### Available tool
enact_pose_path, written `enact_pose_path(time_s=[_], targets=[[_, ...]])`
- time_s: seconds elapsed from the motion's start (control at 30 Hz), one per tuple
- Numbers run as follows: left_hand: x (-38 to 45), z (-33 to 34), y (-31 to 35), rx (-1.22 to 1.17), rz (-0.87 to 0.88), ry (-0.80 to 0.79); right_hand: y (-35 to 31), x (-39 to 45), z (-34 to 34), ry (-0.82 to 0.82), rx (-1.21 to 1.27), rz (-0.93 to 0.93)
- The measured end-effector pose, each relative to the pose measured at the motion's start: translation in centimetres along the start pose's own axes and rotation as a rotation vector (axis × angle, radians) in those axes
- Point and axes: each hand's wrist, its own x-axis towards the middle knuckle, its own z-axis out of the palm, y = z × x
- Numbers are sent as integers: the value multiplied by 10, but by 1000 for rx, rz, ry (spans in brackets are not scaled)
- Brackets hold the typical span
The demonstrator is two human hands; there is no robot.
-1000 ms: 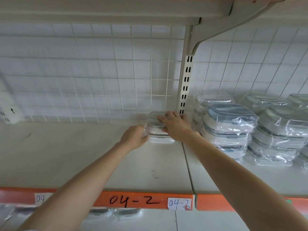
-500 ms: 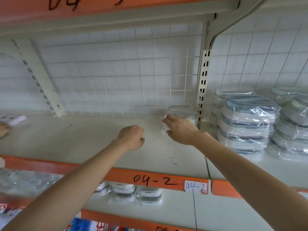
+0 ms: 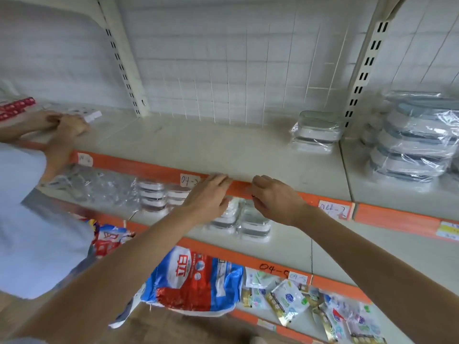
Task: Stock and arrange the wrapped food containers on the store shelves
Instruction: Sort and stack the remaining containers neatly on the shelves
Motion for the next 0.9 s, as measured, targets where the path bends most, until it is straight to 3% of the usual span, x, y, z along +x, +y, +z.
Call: enact_pose_path(time_s=[0.07,0.23,0.37,0.57,0.9], targets=[[-27,9,3,-34,5,-3,-19,-18,15,-11,34,13],[-78,39,19,-103,-3,-196,-40,-62,57,-332,39,137],[-91,58,32,-209,-61,-259,-36,-81,77,-433,37,221],[-79,104,33,-232,-111,-230,-7,-70,133,-415,98,384],[-22,246,19,-338,-184,-142,98,-5,262,-273,214,520]])
